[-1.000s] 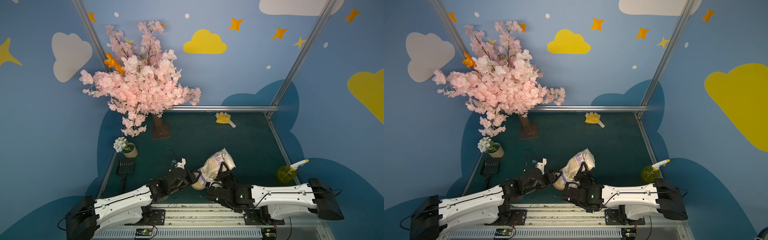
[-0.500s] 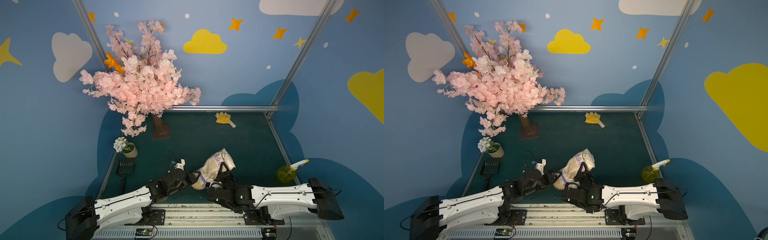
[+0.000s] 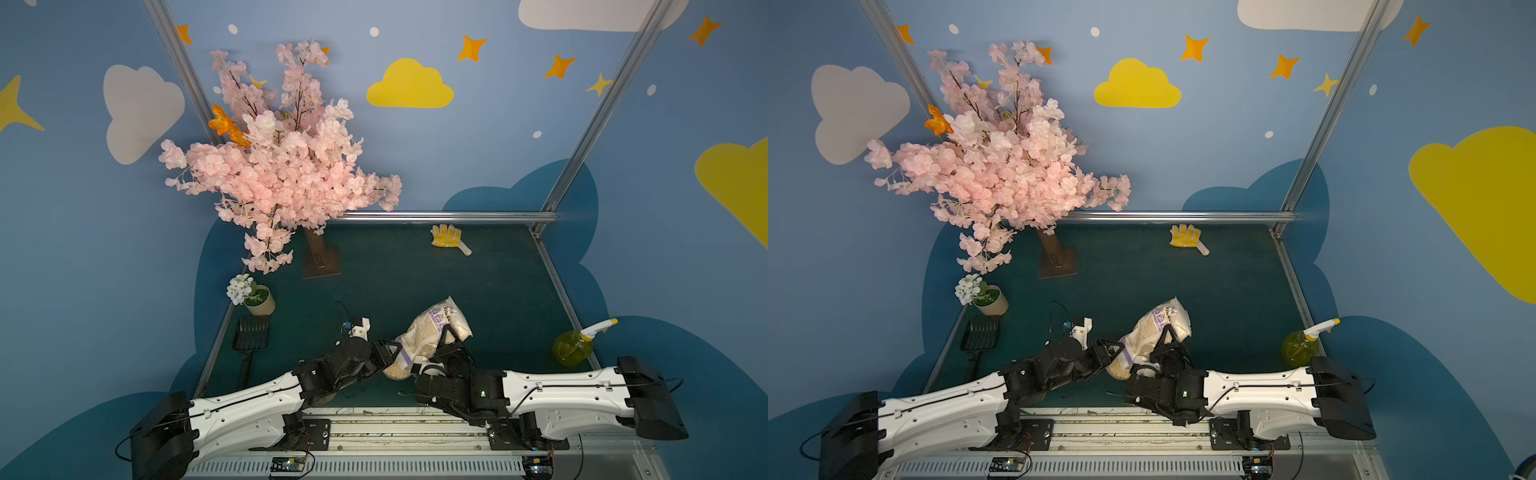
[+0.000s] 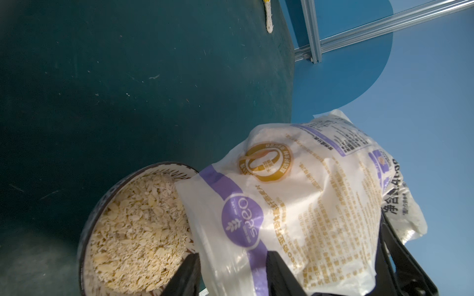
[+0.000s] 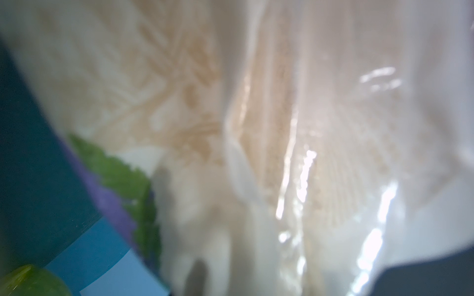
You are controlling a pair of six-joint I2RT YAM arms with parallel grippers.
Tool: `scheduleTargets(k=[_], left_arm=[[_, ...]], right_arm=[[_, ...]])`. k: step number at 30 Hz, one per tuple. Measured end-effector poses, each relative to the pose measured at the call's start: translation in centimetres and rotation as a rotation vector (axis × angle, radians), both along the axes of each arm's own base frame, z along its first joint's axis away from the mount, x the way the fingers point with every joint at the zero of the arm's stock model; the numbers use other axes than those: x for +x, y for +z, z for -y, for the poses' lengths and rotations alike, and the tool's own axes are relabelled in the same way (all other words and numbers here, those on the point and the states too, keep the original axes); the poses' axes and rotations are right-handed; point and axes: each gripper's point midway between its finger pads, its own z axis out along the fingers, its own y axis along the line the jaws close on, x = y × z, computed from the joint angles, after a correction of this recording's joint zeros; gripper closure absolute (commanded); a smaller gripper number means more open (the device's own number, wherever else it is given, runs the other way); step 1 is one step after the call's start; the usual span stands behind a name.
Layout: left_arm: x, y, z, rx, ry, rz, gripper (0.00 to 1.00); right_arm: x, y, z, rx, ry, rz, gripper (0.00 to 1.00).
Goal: Pour the oats into the breakfast bowl
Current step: Pour the oats into the bowl.
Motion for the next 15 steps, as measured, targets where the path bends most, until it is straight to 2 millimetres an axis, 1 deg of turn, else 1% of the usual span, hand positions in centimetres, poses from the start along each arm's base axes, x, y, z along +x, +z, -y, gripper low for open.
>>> scheduleTargets(k=[8, 15], left_arm=[[0.0, 0.1, 0.0, -0.006, 0.002, 0.000, 0.54], [0.1, 0.4, -0.1, -0.014, 0.009, 0.003, 0.54]], right_arm=[[-0.2, -0.1, 0.9, 0.058, 0.006, -0.038, 1.00], [-0.6, -1.2, 2.0, 0.114, 0.022, -0.104, 1.00]])
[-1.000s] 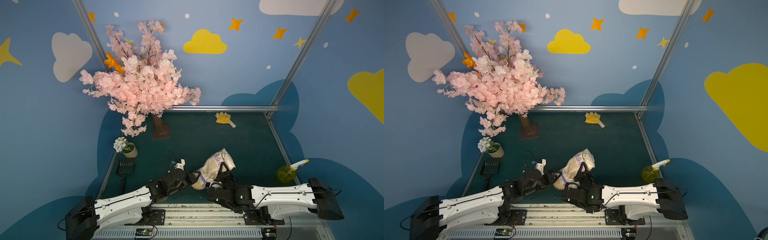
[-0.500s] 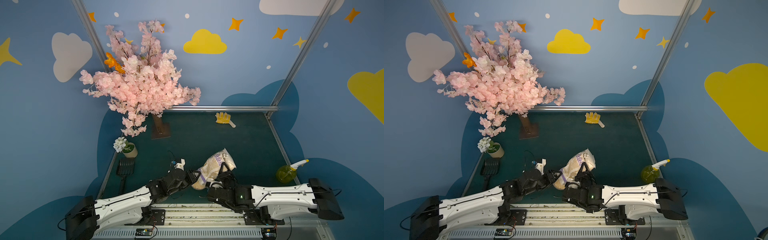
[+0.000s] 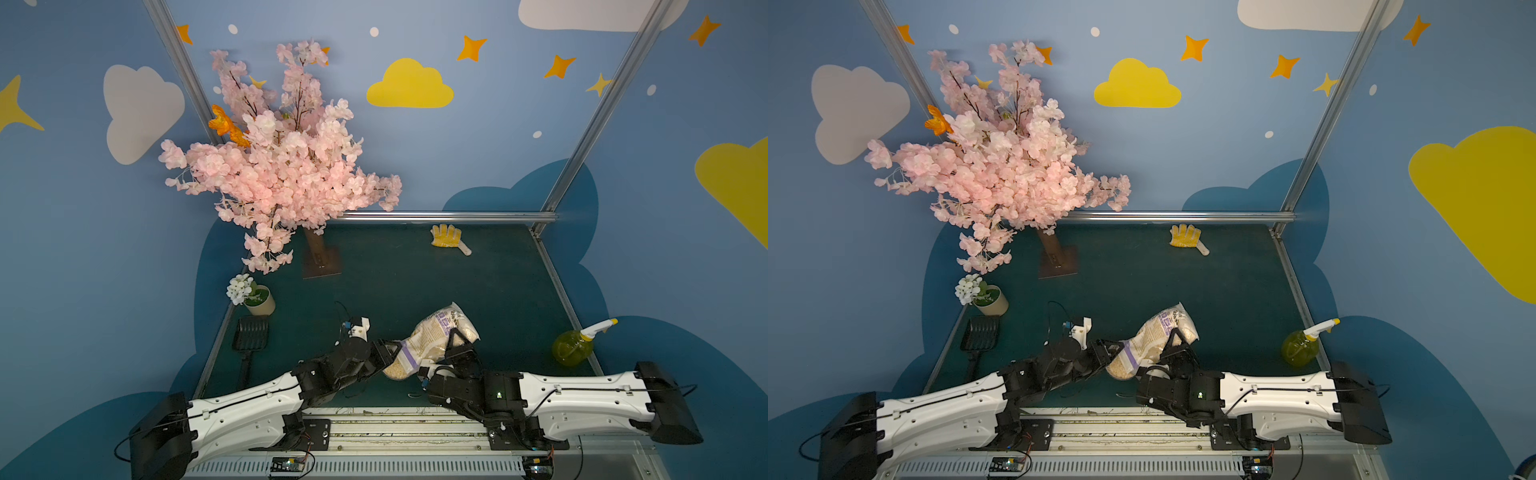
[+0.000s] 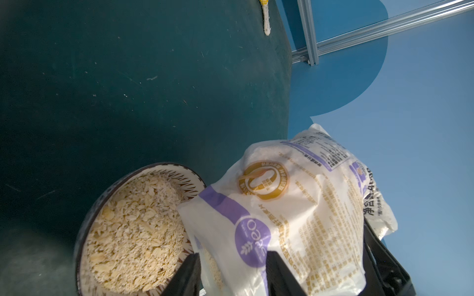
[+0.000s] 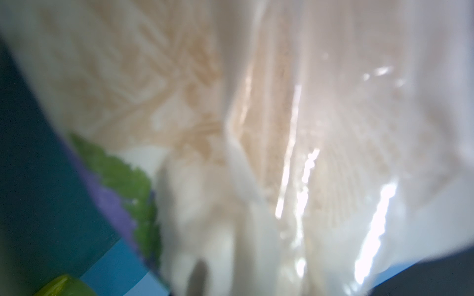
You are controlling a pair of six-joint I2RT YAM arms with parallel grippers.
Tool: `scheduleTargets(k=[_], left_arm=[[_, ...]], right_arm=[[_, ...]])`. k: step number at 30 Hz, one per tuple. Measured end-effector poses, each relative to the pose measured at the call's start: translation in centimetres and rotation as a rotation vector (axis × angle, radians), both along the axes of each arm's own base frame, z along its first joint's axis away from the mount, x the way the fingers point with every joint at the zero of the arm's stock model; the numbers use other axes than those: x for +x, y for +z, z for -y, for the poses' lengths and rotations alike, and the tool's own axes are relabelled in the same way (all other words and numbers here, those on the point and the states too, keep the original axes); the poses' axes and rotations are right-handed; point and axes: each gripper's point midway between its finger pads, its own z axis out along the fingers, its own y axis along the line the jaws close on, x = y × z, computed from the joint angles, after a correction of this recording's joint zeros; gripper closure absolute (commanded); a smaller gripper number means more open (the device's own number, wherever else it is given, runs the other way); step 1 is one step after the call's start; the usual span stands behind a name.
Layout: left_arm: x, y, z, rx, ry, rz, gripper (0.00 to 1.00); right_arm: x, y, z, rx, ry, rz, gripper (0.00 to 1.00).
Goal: Pour the oats into the breakfast bowl
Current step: Pour the oats into the bowl.
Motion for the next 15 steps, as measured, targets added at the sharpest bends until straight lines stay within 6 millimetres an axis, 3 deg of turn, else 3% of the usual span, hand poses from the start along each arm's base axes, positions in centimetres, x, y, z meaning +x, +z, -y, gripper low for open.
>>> scheduleTargets(k=[15], left_arm=[[0.0, 1.6, -0.9, -0.056, 0.031, 0.038, 0.54]], right_arm=[[0.4, -1.5, 2.6, 0.158, -0.054, -0.125, 1.00]])
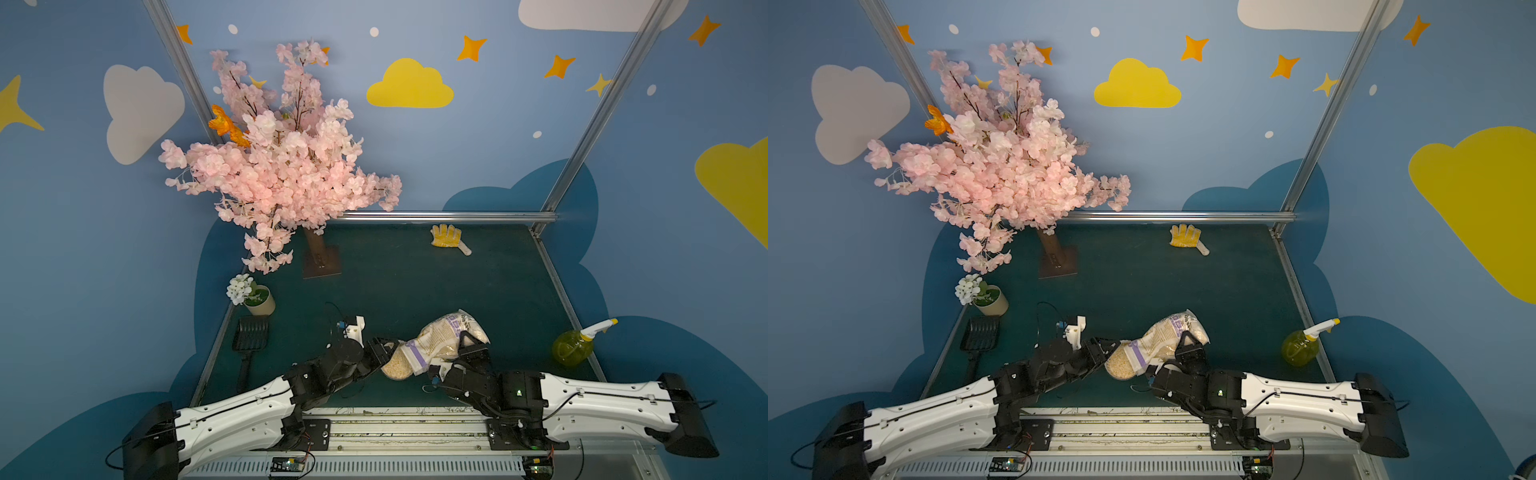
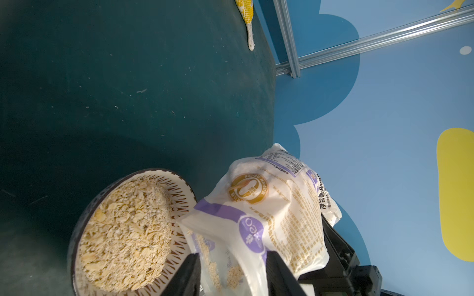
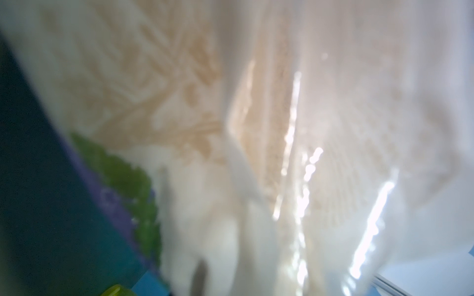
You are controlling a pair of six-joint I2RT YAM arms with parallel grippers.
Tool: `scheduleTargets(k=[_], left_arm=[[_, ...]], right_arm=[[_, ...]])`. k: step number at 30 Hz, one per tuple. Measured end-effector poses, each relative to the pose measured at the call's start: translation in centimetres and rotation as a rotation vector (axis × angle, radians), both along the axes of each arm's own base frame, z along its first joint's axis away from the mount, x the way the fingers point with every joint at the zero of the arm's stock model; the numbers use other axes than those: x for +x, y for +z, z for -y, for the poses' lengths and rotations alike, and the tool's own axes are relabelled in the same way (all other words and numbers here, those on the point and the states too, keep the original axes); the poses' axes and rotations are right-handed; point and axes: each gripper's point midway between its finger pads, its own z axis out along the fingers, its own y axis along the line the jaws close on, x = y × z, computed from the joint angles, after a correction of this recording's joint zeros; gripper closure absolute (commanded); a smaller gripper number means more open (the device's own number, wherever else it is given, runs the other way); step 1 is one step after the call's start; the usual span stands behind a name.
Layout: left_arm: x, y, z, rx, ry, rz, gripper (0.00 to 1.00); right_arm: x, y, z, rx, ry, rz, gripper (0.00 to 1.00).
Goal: Pour the oats into the breakfast bowl
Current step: Pour the oats into the bowl.
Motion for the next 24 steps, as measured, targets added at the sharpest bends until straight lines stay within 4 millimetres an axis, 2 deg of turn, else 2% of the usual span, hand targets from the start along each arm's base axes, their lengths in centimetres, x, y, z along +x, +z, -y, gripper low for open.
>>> scheduleTargets(k=[12, 17, 20, 24], left_arm=[[0.1, 0.9, -1.5, -0.015, 0.044, 0.036, 0.54], [0.2, 1.3, -2.2, 0.052, 0.051, 0.055, 0.47], [0.5, 3.8, -2.2, 0.084, 0.041, 0.113, 0.42], [0.9, 8.3, -2.0, 0.081, 0.027, 0.209, 0.39]], right_arm=[[-0.3, -0.5, 1.2, 0.166, -0.078, -0.140, 1.00], [-0.5, 0.9, 1.7, 0.332, -0.122, -0.202, 1.00], [-0.2, 2.3, 1.8, 0.449, -0.169, -0.218, 1.00], [0.4, 4.1, 1.6, 0.608, -0.234, -0.243, 1.00]])
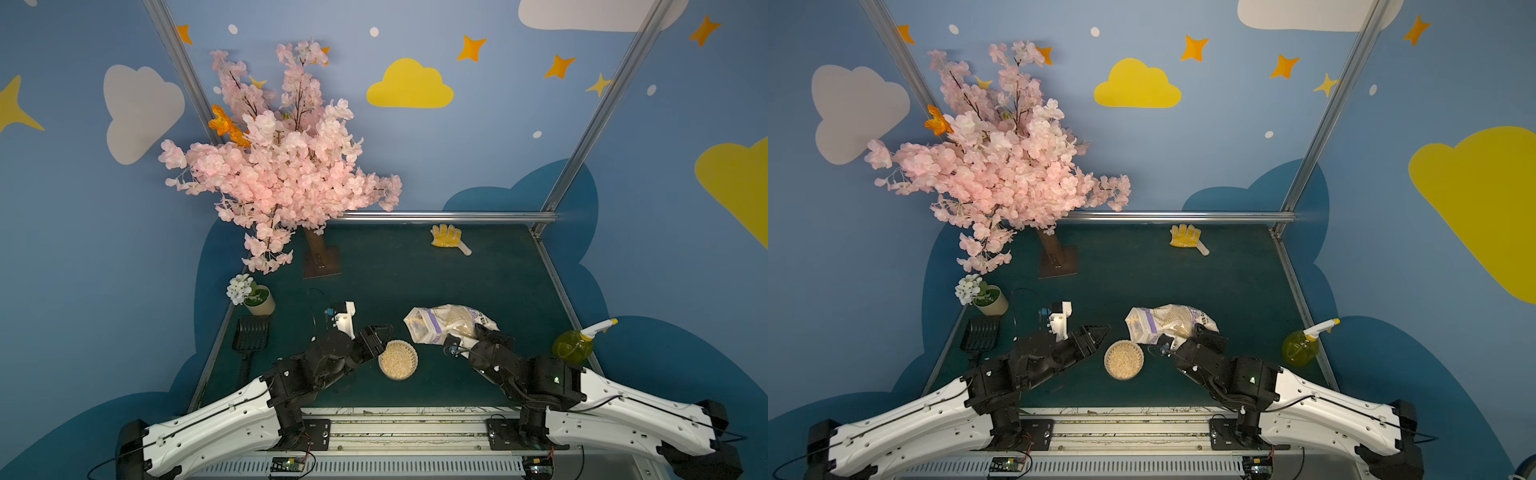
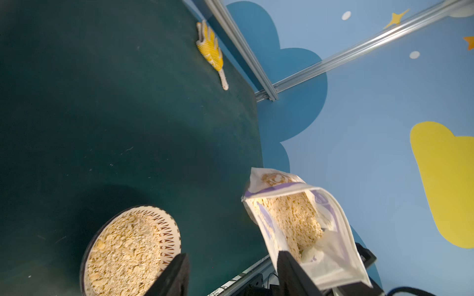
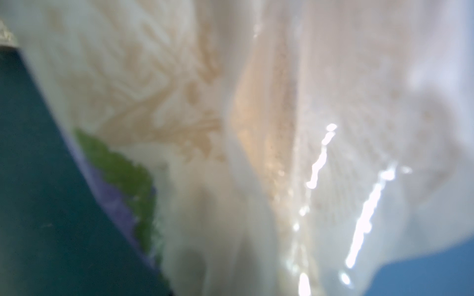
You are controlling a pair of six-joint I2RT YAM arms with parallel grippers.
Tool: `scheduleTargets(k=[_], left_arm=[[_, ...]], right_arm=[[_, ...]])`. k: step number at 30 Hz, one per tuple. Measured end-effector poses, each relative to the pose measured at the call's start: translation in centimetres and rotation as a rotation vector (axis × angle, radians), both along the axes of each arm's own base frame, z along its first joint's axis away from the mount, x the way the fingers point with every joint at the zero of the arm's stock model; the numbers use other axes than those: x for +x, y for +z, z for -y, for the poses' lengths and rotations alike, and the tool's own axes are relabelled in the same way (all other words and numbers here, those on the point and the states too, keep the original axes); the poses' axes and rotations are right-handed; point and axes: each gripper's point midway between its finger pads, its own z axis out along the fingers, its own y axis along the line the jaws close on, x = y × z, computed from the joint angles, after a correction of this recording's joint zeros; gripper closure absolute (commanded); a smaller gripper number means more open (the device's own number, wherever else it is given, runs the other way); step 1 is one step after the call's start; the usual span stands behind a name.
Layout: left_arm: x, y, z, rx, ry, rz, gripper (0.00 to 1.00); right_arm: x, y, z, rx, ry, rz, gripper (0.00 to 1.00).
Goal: Pour the oats into the breakfast bowl
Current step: Pour the oats into the bowl, then place the oats bag at the center of the board.
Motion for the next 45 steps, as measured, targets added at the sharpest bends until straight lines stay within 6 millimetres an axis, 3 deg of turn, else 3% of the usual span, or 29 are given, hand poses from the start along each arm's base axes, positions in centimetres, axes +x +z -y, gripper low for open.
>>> scheduleTargets(k=[4, 10, 13, 16, 21, 25, 32, 38, 41, 45], left_arm=[[0.2, 2.3, 0.1, 0.017, -0.012, 0.057, 0.37], [0.4, 1.7, 0.4, 0.080, -0.027, 0.064, 0.37], [0.5, 1.2, 0.6, 0.097, -0.033, 0.060, 0.37], [0.5, 1.3, 1.1, 0.100, -0.044, 0.056, 0.37], [1.0, 3.6, 2.7, 0.076, -0.068, 0.072, 0.37], [1.8, 4.6, 4.3, 0.079, -0.084, 0.078, 0.37], [2.8, 2.4, 7.0, 0.144, -0.119, 0.029, 0.38], [2.9, 1.7, 7.3, 0.154, -0.122, 0.015, 0.39], [2.9, 1.6, 7.3, 0.150, -0.120, 0.014, 0.39], [2.8, 0.3, 7.0, 0.160, -0.113, -0.009, 0.39]], right_arm=[[0.8, 1.1, -0.3, 0.183, -0.093, -0.051, 1.00], [2.8, 1.1, -0.9, 0.633, -0.264, -0.162, 1.00], [3.4, -0.5, -1.1, 0.864, -0.322, -0.199, 1.00], [3.6, -3.8, -1.1, 0.970, -0.378, -0.248, 1.00], [2.8, -8.2, -2.2, 0.989, -0.404, -0.368, 1.00], [2.9, -9.2, -3.2, 0.994, -0.389, -0.405, 1.00], [3.4, -12.2, -4.0, 0.977, -0.384, -0.408, 1.00], [3.8, -12.6, -5.9, 0.953, -0.335, -0.359, 1.00], [3.5, -12.7, -6.9, 0.929, -0.303, -0.332, 0.84], [2.8, -12.9, -7.9, 0.902, -0.268, -0.305, 0.73]])
